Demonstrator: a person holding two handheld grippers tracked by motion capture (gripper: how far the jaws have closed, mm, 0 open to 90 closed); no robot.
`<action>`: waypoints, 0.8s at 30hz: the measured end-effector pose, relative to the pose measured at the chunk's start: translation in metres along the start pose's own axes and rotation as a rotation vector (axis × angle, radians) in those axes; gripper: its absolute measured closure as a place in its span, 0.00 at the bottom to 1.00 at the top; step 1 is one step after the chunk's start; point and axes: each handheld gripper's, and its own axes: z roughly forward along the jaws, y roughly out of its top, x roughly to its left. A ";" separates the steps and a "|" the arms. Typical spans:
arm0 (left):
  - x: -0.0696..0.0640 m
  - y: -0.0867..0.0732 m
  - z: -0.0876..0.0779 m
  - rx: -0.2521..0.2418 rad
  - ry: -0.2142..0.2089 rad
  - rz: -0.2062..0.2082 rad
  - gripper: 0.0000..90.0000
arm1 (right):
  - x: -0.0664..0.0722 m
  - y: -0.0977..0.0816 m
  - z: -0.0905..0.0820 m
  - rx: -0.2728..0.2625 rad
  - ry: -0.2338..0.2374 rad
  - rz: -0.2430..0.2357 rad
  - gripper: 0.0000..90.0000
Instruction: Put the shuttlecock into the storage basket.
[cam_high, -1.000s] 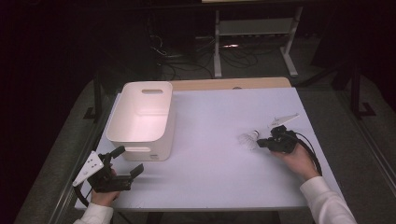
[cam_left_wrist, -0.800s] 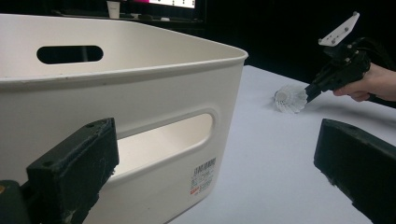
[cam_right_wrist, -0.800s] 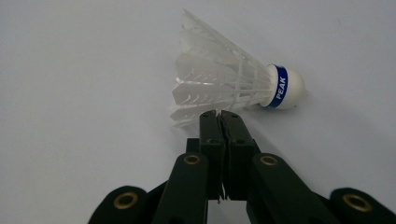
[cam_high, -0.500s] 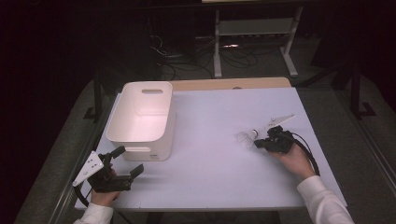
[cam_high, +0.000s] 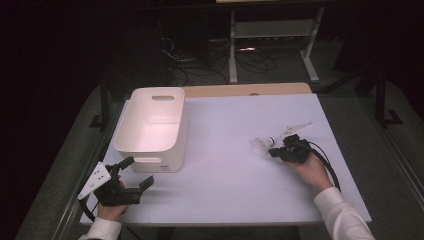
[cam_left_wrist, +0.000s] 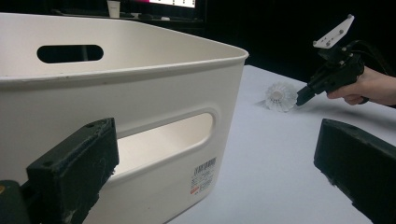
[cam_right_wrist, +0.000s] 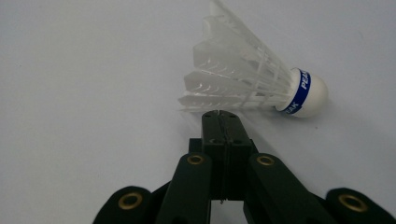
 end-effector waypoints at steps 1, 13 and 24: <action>0.000 0.000 0.000 0.004 0.001 0.005 0.00 | 0.001 0.002 0.001 0.002 0.001 -0.002 0.99; 0.000 0.000 0.000 0.004 -0.002 0.005 0.00 | 0.003 0.009 0.009 -0.015 0.001 -0.010 0.99; 0.000 0.000 0.000 0.003 -0.010 0.003 0.00 | 0.004 0.014 0.014 -0.011 -0.001 -0.016 0.99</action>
